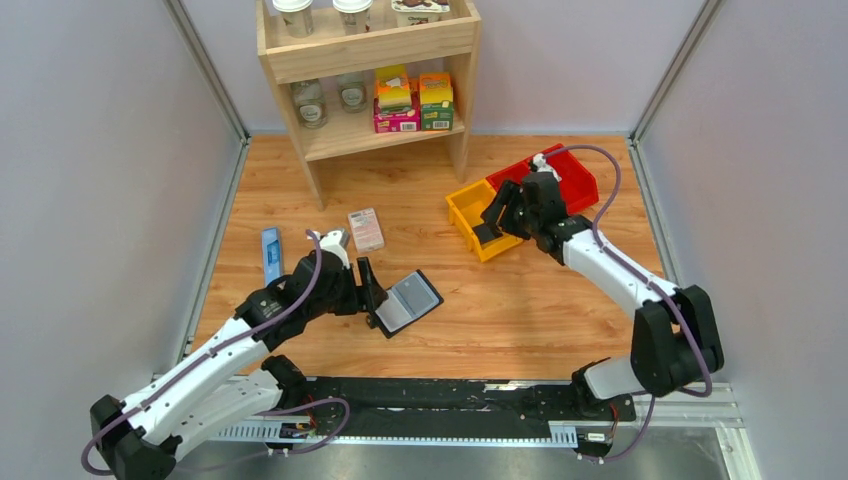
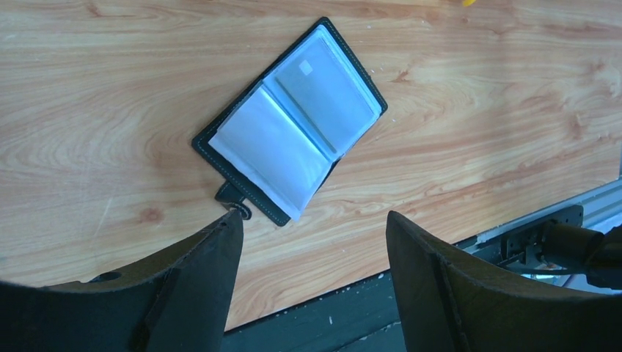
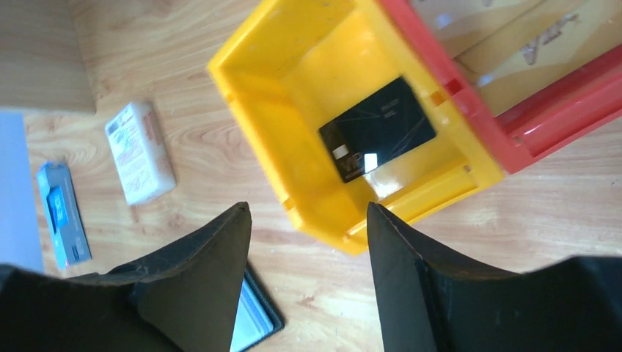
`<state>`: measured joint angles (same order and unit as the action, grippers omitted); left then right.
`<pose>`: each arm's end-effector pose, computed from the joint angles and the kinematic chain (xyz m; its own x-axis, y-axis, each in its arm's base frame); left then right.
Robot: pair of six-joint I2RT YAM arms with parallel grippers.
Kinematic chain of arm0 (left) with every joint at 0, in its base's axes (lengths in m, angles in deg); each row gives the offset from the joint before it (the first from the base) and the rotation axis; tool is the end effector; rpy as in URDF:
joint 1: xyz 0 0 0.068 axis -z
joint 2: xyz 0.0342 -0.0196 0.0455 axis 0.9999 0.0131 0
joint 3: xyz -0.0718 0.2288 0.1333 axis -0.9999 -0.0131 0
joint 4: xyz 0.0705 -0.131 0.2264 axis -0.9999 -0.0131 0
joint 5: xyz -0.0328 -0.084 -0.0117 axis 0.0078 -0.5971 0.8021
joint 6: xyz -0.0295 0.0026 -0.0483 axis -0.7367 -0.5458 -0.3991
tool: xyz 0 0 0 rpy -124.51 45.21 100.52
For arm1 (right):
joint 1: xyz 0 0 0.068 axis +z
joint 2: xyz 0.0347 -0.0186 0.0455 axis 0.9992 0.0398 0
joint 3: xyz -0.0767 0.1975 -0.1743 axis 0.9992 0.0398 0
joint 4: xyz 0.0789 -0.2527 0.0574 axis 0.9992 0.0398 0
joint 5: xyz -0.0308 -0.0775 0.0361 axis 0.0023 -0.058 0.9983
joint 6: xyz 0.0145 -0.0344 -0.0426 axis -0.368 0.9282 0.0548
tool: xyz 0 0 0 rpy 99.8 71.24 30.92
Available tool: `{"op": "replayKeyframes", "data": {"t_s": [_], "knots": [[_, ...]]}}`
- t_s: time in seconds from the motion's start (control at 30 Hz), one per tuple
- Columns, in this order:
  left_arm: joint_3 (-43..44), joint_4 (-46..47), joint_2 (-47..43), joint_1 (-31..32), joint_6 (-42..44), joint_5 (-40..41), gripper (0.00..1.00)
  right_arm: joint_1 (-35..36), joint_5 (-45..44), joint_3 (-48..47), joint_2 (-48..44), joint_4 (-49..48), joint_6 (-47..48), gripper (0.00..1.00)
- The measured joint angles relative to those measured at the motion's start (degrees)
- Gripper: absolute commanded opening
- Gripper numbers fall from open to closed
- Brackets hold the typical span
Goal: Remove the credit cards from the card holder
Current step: Remove the credit card from the card holder.
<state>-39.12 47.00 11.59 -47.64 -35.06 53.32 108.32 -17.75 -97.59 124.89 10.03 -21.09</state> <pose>0.1272 -0.1082 0.2580 -0.7737 -0.2606 -0.5775 0.0832 0.8618 -0.5004 0.3097 0.1177 0.2373 -0.7083 0.3984 -0.5827 0.0891 0.8693 0.4862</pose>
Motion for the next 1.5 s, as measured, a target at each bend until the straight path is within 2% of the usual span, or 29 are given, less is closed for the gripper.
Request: {"op": "replayKeyframes", "data": {"t_s": [0.13,0.17,0.3,0.43,0.63,0.77,0.87,1.07,1.5], "knots": [[0.02,3.56,4.39,0.04,-0.79,-1.07,0.67,6.23,-2.67,0.11,-5.16,1.16,4.59,0.60],[0.02,4.44,5.25,0.04,-0.81,-1.29,0.62,7.63,-2.71,0.22,-5.84,1.14,5.44,0.60],[0.31,8.52,10.40,0.57,-0.87,-2.14,0.54,14.97,-0.61,2.45,-8.35,-0.07,9.14,0.58],[0.33,11.34,14.53,0.94,-0.90,-2.43,0.52,21.05,2.36,4.52,-7.56,-0.70,10.95,0.57],[-2.49,16.33,18.18,1.07,-1.29,-1.68,0.50,27.89,4.35,4.59,-1.03,-1.05,11.87,0.57],[-5.70,17.75,20.35,1.07,-1.95,-0.70,0.47,30.53,4.26,4.44,2.84,-0.74,12.04,0.56],[-7.61,18.69,22.12,1.07,-2.40,-0.46,0.40,31.78,3.43,3.37,5.60,0.44,12.07,0.56],[-10.27,20.57,23.78,1.07,-3.63,-0.48,0.33,32.92,1.95,1.53,9.09,1.33,12.46,0.56],[-12.41,25.16,24.44,1.51,-5.60,-0.72,0.32,33.55,1.40,-0.11,13.55,1.38,12.90,0.57]]}}
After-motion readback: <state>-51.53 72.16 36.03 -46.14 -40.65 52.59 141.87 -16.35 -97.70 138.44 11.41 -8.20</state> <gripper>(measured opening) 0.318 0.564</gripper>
